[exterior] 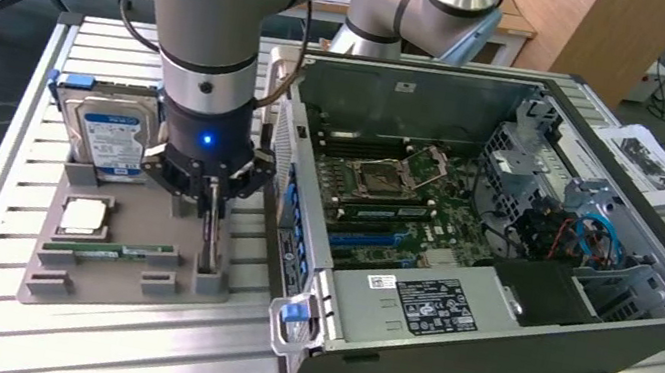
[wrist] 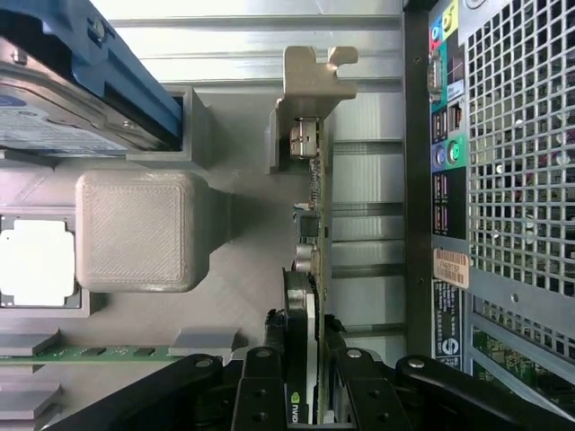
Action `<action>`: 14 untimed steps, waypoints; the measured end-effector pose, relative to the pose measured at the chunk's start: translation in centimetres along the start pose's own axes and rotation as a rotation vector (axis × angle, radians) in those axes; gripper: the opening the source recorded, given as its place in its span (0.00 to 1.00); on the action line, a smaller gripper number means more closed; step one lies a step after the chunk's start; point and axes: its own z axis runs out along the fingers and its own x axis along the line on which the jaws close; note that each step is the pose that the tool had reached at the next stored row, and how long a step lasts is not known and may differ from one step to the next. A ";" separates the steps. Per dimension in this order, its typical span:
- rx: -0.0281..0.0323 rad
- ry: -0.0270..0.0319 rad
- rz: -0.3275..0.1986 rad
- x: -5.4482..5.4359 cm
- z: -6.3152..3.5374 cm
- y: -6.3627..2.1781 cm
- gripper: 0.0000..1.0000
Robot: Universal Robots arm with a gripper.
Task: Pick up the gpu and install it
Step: 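Pick up the gpu and move the gpu toward the slot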
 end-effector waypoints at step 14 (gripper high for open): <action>-0.0001 -0.0001 0.000 -0.1 -3.92 0.16 0.27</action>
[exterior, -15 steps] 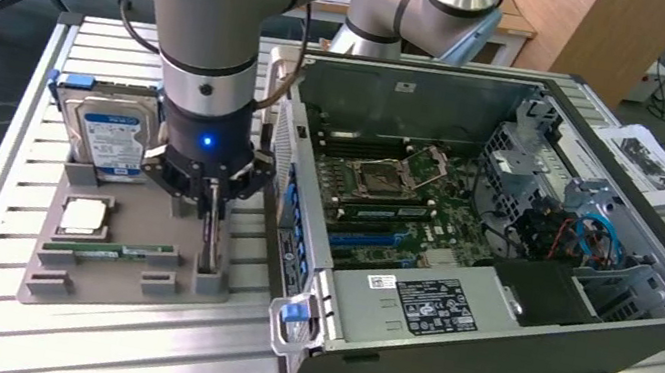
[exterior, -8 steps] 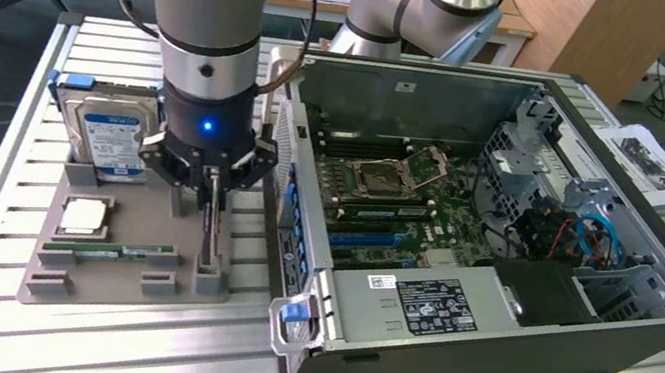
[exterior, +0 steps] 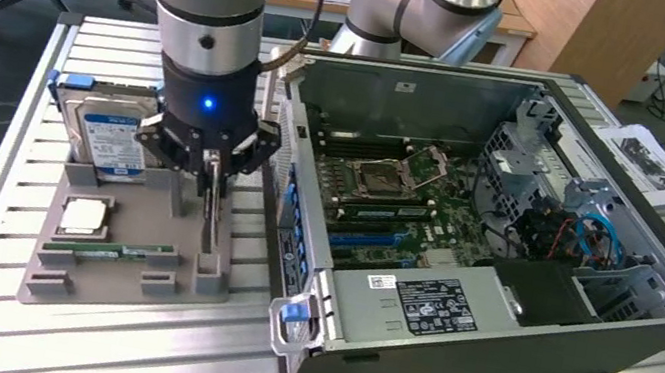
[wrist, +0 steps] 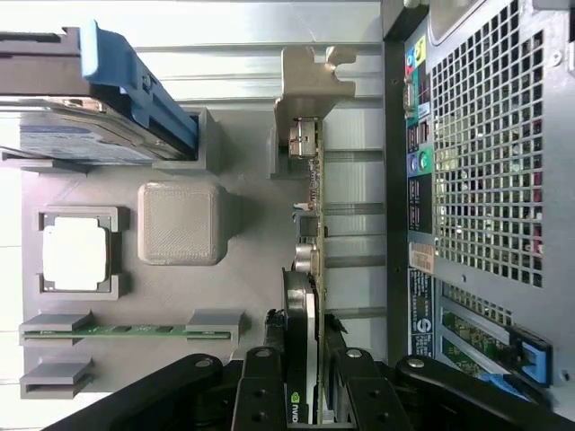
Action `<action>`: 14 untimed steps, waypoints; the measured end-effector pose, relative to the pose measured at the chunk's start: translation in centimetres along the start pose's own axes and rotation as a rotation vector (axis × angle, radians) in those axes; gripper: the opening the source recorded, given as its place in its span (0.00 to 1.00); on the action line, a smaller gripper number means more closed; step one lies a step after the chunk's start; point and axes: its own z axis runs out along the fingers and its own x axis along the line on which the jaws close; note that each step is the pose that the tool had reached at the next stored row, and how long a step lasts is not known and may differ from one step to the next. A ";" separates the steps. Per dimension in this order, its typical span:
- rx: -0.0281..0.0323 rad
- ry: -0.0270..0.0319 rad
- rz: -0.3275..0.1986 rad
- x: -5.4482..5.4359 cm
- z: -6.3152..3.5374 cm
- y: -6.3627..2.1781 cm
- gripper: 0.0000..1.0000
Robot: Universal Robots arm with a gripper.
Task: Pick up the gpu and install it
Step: 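Pick up the gpu and move the gpu toward the slot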
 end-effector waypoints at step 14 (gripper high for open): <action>0.0000 0.0000 0.000 -0.1 -4.12 0.17 0.27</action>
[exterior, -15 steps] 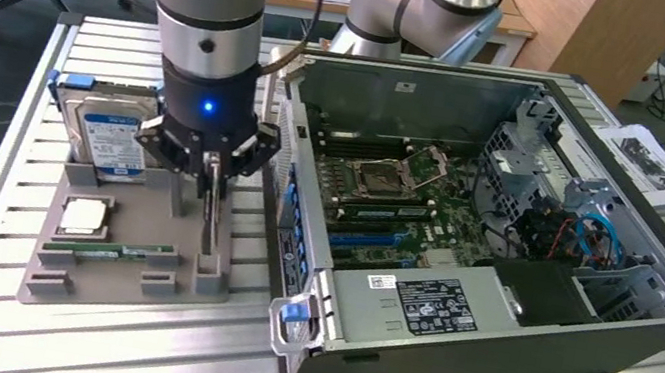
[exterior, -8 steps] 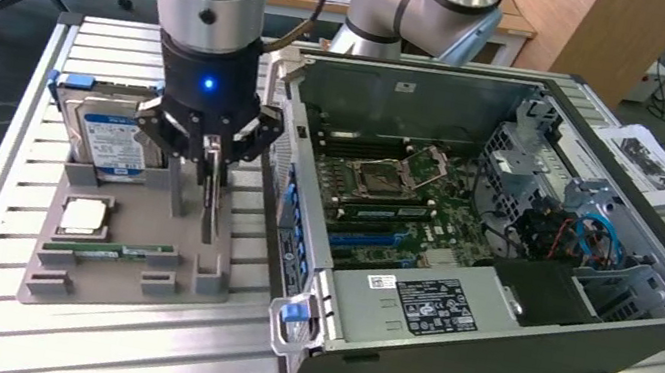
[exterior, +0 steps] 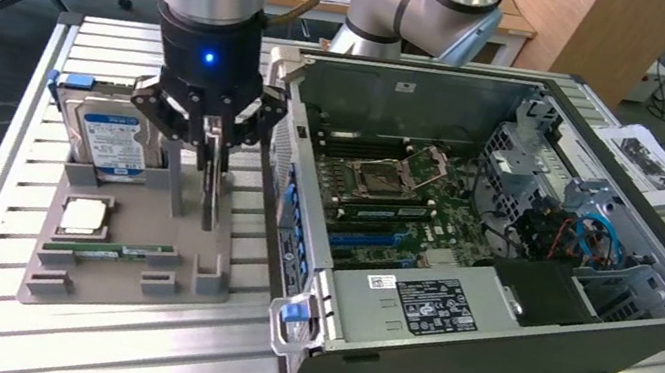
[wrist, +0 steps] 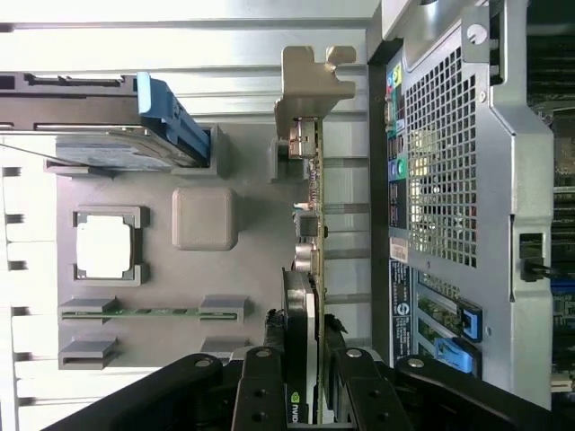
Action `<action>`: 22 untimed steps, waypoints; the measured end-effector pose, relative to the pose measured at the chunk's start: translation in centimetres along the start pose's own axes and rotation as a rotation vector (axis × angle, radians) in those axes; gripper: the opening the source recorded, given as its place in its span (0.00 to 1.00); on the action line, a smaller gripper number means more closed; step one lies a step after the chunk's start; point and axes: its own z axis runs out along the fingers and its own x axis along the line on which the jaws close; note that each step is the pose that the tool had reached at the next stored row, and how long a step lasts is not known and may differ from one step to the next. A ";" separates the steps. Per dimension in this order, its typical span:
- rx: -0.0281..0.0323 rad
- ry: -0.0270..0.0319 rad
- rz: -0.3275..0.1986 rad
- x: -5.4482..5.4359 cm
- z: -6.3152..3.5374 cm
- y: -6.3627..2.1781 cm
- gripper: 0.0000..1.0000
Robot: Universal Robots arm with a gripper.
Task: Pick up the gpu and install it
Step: 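Pick up the gpu and move the gpu toward the slot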
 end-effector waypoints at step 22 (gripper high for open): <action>0.0001 0.0001 0.000 -0.1 -4.63 0.19 0.27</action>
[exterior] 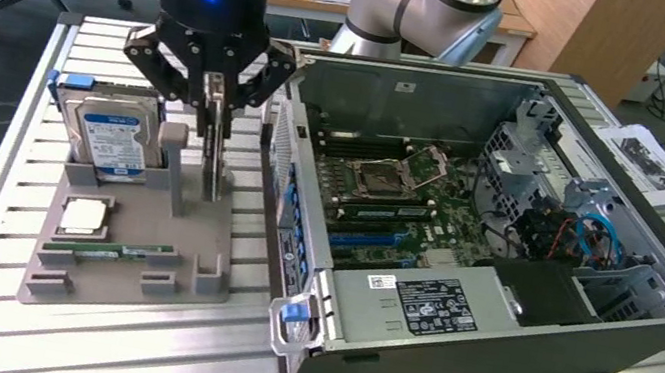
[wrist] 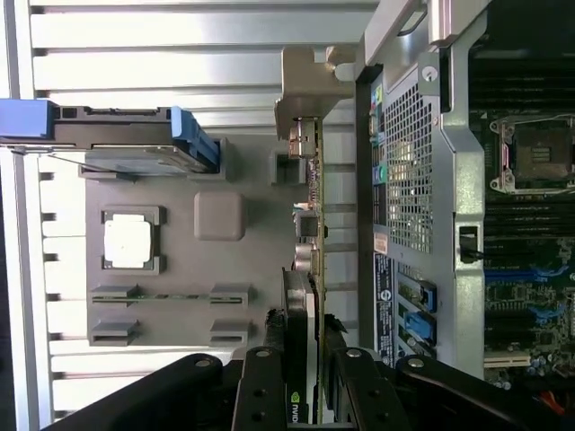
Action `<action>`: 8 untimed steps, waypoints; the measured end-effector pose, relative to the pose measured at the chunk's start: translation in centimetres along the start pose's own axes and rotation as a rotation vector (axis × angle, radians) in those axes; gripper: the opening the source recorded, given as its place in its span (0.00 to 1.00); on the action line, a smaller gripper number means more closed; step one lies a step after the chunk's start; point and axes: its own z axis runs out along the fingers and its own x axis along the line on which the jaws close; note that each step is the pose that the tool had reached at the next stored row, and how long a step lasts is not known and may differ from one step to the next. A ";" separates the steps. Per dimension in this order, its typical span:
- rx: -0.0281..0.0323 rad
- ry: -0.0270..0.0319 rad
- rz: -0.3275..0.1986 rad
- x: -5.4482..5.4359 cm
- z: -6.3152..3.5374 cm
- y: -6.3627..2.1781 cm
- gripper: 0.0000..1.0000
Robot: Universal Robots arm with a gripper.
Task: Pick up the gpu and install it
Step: 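Pick up the gpu and move the gpu toward the slot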
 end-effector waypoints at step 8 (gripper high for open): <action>0.0000 0.0000 0.000 -0.1 -4.72 0.19 0.27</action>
